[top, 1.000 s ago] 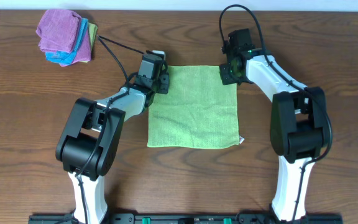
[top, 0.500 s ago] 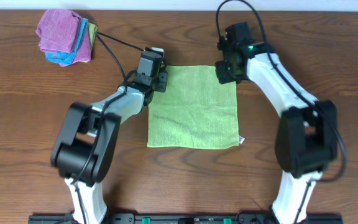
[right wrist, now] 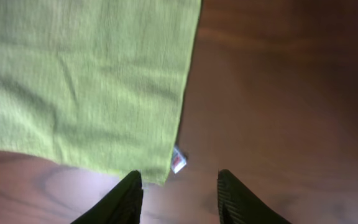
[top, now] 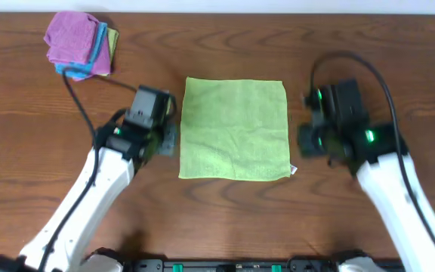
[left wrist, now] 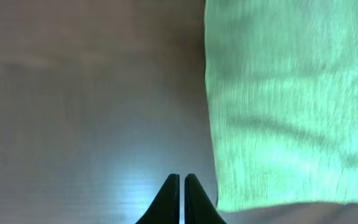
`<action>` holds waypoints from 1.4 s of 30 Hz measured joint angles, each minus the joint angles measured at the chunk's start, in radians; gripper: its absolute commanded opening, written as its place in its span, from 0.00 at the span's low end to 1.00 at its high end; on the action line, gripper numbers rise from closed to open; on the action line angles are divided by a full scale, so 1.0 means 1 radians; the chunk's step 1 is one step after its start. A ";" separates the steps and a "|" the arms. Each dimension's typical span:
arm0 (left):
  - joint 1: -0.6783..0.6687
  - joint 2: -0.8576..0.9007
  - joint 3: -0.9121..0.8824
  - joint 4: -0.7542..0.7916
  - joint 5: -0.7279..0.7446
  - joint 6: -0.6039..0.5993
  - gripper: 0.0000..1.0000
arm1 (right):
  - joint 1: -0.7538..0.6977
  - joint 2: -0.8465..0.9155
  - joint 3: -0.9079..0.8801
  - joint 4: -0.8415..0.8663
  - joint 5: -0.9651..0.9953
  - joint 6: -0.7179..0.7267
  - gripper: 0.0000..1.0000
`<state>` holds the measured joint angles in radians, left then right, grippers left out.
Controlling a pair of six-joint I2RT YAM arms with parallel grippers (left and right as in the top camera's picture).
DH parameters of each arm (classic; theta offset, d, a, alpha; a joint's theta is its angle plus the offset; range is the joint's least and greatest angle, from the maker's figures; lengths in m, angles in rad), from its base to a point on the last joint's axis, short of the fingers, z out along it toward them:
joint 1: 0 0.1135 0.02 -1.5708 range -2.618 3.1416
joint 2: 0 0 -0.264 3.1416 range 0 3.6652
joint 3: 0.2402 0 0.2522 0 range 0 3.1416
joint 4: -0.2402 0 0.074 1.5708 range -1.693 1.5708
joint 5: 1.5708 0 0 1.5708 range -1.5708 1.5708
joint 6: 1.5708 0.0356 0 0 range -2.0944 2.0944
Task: Fold the cloth
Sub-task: 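Release the cloth and move both grippers to its near corners, then grasp the near left and right corners of the cloth with both grippers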
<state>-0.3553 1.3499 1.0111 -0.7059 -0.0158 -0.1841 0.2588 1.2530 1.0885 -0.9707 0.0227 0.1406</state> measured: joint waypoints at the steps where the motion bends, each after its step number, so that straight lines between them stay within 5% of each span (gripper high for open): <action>1: 0.002 -0.054 -0.086 0.061 0.021 -0.031 0.06 | 0.000 -0.092 -0.097 0.027 -0.011 0.016 0.45; 7: 0.092 -0.175 -0.404 0.389 0.263 -0.193 0.06 | -0.053 -0.279 -0.403 0.174 -0.186 0.100 0.50; 18: 0.243 0.113 -0.502 0.737 0.647 -0.314 0.06 | -0.235 0.058 -0.528 0.442 -0.552 0.129 0.43; 34: 0.392 0.210 -0.502 0.637 0.779 -0.260 0.06 | -0.415 0.228 -0.528 0.551 -0.666 0.092 0.47; 37: 0.392 0.217 -0.502 0.597 0.779 -0.241 0.26 | -0.418 0.291 -0.521 0.569 -0.718 0.093 0.48; 42: 0.392 0.218 -0.499 0.591 0.830 -0.230 0.42 | -0.417 0.333 -0.513 0.612 -0.778 0.100 0.47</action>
<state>0.0368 1.5677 0.5125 -0.1154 0.8146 -0.4137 -0.1581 1.5860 0.5751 -0.3588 -0.7551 0.2405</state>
